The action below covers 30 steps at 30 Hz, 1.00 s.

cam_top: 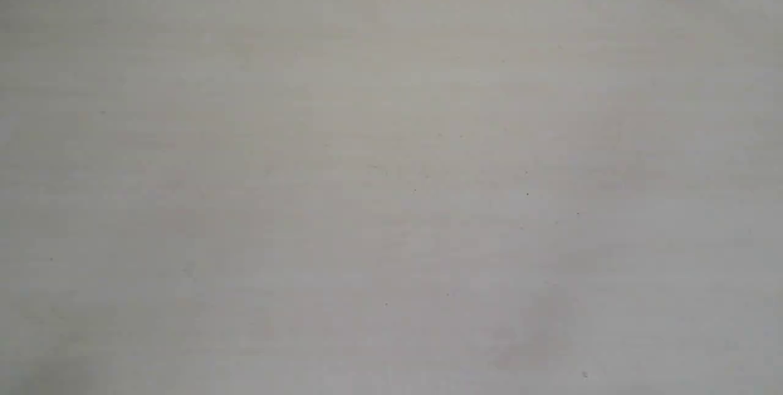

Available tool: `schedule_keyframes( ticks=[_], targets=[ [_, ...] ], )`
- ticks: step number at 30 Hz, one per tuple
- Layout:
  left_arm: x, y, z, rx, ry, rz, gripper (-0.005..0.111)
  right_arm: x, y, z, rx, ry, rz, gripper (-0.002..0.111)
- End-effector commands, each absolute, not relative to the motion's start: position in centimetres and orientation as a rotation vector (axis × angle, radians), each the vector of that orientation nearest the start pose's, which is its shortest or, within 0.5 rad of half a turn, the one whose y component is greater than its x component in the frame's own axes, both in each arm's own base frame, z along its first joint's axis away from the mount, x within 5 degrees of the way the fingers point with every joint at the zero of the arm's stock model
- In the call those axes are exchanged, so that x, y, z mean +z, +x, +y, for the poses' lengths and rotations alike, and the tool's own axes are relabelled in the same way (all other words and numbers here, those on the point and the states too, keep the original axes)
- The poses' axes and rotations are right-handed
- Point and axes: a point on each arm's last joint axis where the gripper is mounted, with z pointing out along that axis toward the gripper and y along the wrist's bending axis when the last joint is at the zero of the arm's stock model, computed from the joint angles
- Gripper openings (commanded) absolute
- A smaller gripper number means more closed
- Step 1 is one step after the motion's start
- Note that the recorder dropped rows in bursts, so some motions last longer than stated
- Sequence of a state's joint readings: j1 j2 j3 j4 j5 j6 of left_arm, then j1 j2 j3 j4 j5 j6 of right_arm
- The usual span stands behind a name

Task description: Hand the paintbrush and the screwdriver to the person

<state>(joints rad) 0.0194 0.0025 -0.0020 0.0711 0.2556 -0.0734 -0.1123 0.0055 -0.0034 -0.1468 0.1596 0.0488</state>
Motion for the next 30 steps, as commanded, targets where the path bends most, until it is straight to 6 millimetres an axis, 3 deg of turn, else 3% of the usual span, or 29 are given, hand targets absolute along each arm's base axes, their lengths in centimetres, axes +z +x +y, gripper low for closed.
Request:
schedule_keyframes(
  ticks=[1,16,30],
  targets=[
    [19.0,5.5,0.2,0.015,-0.031,1.735,0.000,19.7,5.5,-0.8,-0.180,0.026,1.670,0.004],
    [19.1,5.5,0.2,0.015,-0.031,1.733,0.000,18.3,5.3,-0.9,-0.168,0.053,1.824,0.004],
    [19.1,5.5,0.2,0.018,-0.028,1.730,0.000,18.2,5.3,-0.9,-0.164,0.056,1.826,0.004]
  ],
)
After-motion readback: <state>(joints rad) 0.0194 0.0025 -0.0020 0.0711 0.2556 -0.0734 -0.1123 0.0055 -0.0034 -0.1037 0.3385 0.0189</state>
